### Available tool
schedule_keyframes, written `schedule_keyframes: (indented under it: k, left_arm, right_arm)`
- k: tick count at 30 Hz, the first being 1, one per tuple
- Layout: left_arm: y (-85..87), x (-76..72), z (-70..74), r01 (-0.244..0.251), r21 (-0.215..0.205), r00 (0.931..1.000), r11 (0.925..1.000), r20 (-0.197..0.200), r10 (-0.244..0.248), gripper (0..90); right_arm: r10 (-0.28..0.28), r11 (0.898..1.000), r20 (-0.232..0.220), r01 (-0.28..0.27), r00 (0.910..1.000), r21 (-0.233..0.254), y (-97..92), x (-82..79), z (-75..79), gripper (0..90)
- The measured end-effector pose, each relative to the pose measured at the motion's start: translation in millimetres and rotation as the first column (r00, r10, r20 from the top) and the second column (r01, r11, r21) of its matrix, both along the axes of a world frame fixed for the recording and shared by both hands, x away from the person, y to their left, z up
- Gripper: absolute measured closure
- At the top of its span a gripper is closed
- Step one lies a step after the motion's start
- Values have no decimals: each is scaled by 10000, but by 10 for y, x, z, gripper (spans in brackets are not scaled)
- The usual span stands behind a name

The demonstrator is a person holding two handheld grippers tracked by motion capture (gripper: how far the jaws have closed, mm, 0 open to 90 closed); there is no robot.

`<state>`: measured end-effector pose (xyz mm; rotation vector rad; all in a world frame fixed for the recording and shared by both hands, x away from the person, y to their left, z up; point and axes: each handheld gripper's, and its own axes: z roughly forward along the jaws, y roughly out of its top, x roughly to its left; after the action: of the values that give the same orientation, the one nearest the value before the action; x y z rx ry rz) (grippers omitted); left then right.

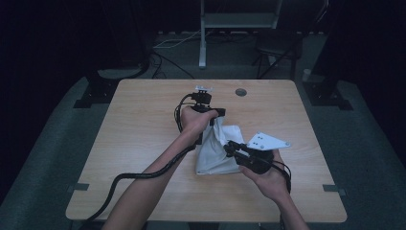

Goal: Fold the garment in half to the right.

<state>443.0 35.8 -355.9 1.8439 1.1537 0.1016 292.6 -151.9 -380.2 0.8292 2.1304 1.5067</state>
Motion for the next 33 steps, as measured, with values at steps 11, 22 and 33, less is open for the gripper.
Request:
schedule_keyframes:
  k: [11,22,33]
  left_arm:
    - [-64,2,-74,-39,-72,10000,10000,-64,38,855]
    - [-109,-3,-131,53,-44,9999,10000,-159,-54,851]
    - [-139,0,-173,49,-59,9998,10000,-170,-50,847]
  right_arm:
    - [-121,9999,-207,119,9997,-77,-71,-13,-84,789]
    - [-206,9997,-365,202,9991,-127,-111,-35,-142,790]
    - [-305,9994,-487,296,9983,-203,-145,-45,-195,789]
